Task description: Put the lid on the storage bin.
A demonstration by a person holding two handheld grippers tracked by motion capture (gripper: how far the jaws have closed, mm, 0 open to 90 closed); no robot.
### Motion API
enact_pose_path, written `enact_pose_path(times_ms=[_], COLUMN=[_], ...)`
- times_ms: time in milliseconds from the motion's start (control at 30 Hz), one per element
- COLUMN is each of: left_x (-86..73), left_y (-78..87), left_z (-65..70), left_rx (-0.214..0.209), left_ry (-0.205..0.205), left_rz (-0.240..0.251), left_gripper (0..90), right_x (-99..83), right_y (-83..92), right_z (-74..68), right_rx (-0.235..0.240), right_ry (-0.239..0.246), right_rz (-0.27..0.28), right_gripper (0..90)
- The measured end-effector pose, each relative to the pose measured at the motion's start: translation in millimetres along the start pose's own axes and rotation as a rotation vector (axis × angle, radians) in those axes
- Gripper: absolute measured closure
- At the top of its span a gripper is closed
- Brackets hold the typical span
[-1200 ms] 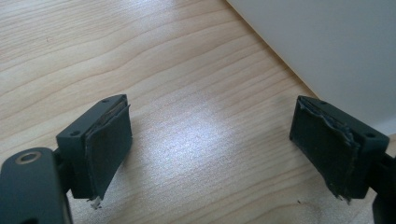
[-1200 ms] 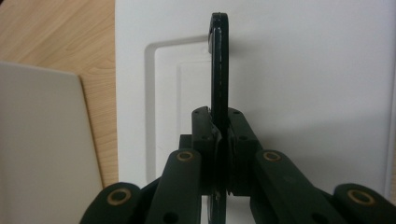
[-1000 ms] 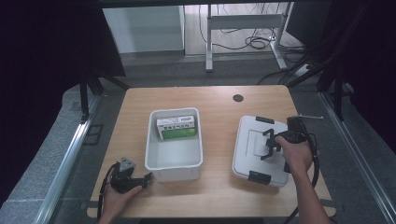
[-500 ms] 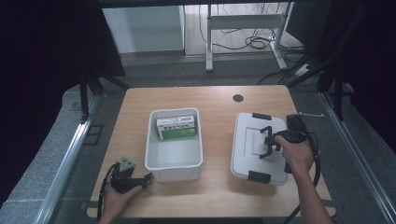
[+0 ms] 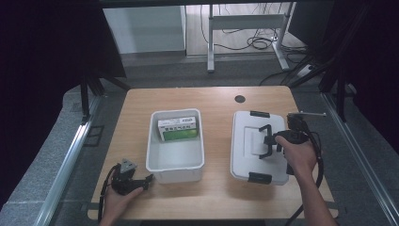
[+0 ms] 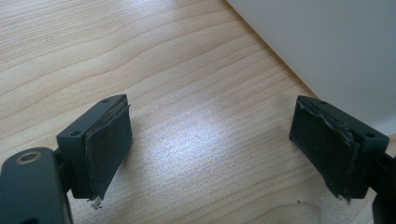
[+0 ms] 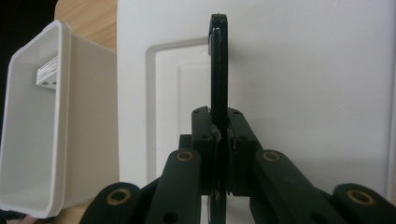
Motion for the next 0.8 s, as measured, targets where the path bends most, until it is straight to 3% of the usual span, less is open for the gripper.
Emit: enact_pose_path(times_ms=[500,800], left_x=[-0.1,-0.4], left_y=[0.0,0.5], left_z=[0.0,0.3], left_rx=[0.001,0.003], left_ry=[-0.001,0.001], left_rz=[0.001,0.001], left_gripper=[13.1,13.2], right_x=[-4.6,-6.7], right_y=[6.9,7.9], right_z=[-29.9,-45.2], right_rx=[0.041,0.071], right_ry=[0.072,0.089], right_rz=[0.000,-0.009], right_gripper=[84.6,84.6])
Point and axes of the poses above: each handheld gripper's, and its own axes: y roughly backward along the jaws, x roughly out of its top, z roughly to its right, the point moved 2 cm from there along -y, roughly forward along the jaws, and after that the axes turned 8 degrees about -y, right-handed, at the moved point
